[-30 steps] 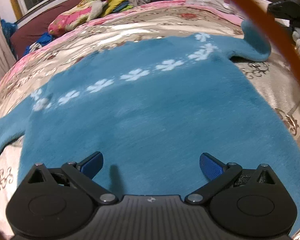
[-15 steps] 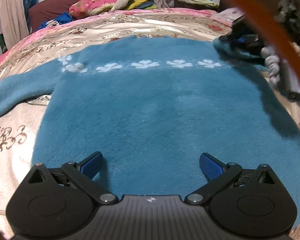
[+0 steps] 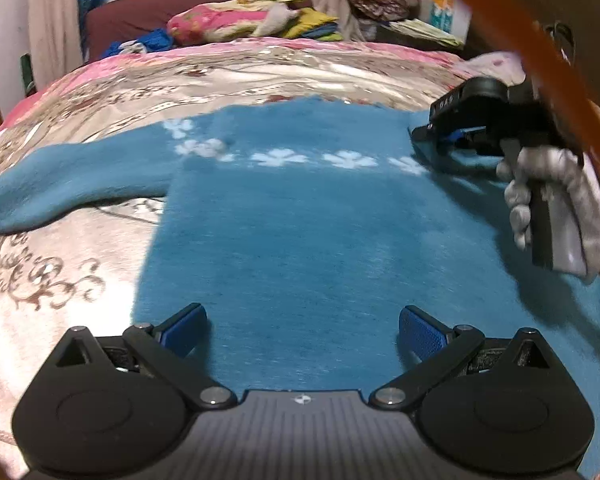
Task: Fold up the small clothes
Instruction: 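Carry the sleeve across the sweater body with the right gripper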
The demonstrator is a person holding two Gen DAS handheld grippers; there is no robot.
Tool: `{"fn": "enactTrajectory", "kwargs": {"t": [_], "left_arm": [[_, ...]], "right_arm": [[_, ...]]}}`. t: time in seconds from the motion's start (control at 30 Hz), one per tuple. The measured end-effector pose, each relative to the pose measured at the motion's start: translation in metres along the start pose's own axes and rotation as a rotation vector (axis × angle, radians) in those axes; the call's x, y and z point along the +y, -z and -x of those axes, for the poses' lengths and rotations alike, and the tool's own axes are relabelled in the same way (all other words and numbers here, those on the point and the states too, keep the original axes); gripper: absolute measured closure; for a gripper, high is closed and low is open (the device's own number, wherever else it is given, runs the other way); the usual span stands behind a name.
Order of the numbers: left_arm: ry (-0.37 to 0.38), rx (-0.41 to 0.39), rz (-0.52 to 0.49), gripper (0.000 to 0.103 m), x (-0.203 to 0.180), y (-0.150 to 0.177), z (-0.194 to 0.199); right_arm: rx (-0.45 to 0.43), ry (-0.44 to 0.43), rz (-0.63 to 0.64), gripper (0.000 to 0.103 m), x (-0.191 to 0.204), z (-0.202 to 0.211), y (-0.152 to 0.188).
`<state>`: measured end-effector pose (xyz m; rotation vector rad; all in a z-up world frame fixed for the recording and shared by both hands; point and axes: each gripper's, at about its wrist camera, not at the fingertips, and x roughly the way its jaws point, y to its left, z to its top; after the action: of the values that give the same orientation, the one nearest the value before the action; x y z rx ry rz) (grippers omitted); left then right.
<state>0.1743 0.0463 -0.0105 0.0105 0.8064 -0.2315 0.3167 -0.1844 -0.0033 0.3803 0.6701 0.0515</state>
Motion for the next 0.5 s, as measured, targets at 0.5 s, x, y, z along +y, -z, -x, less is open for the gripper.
{"fn": "enactTrajectory", "kwargs": {"t": [0.5], "left_arm": [[-0.014, 0.001, 0.010, 0.000, 0.009, 0.002, -0.001]], "right_arm": [[0.011, 0.017, 0.166, 0.092, 0.065, -0.026, 0.014]]}}
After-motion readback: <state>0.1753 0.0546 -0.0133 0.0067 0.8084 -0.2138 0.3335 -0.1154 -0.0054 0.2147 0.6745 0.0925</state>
